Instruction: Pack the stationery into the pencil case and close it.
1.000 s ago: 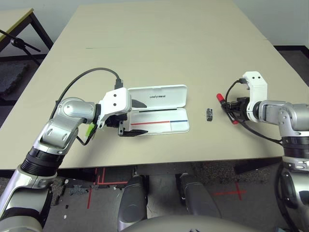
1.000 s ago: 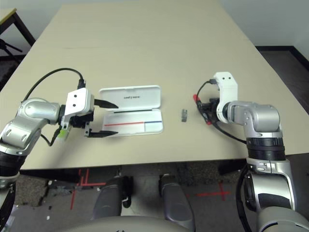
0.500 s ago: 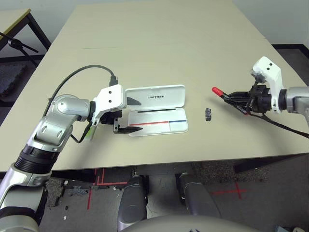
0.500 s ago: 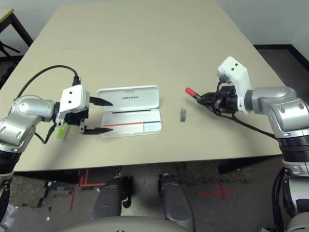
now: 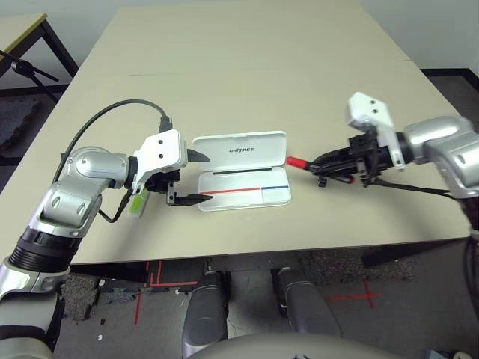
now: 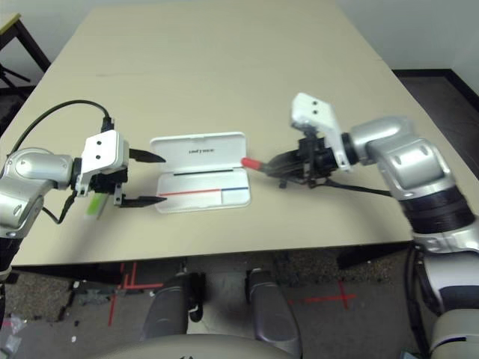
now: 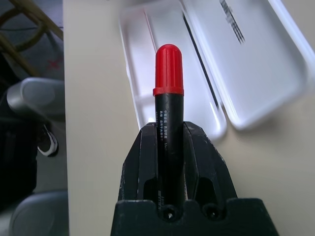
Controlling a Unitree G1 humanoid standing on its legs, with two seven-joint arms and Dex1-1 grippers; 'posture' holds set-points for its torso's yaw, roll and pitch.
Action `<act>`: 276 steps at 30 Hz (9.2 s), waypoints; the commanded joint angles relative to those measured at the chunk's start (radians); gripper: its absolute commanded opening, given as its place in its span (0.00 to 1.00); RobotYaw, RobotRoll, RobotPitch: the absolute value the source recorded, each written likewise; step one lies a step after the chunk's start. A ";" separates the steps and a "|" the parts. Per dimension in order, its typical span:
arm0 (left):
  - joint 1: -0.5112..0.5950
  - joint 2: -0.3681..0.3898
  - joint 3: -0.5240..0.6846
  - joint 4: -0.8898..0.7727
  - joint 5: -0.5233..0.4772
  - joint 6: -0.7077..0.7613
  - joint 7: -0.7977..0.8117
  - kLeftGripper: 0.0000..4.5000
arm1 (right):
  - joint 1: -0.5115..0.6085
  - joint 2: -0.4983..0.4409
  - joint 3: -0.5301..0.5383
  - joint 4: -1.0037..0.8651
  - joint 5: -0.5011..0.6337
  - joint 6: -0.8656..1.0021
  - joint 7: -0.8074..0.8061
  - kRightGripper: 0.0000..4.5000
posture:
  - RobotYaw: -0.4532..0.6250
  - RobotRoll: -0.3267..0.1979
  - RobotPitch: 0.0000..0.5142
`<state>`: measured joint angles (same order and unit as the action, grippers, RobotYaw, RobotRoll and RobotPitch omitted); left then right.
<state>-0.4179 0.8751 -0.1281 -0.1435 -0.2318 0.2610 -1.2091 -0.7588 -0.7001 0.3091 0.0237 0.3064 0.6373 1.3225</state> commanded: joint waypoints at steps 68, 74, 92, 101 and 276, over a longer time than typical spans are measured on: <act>0.175 0.010 0.154 -0.122 -0.039 0.152 0.179 1.00 | 0.063 -0.083 -0.152 -0.005 0.147 0.063 0.199 1.00 | 0.47 0.62 0.29; 0.196 0.001 0.163 -0.203 -0.024 0.445 0.359 1.00 | 0.082 -0.054 -0.158 -0.023 0.162 0.077 0.144 1.00 | 0.46 0.62 0.31; 0.139 -0.101 0.281 -0.261 -0.040 1.046 0.731 1.00 | 0.106 -0.035 -0.120 -0.009 0.145 0.034 0.126 1.00 | 0.48 0.62 0.32; 0.099 -0.148 0.300 -0.229 -0.050 1.199 0.795 1.00 | 0.107 -0.028 -0.113 -0.003 0.144 0.017 0.119 1.00 | 0.49 0.62 0.32; -0.058 0.054 -0.037 -0.234 -0.069 0.271 0.014 1.00 | 0.323 0.329 -0.343 -0.334 -0.064 0.806 -1.029 0.08 | 0.40 0.62 0.28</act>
<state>-0.4741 0.9267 -0.1398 -0.3769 -0.3117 0.5341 -1.1931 -0.4509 -0.3609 -0.0518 -0.3392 0.2279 1.4474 0.2784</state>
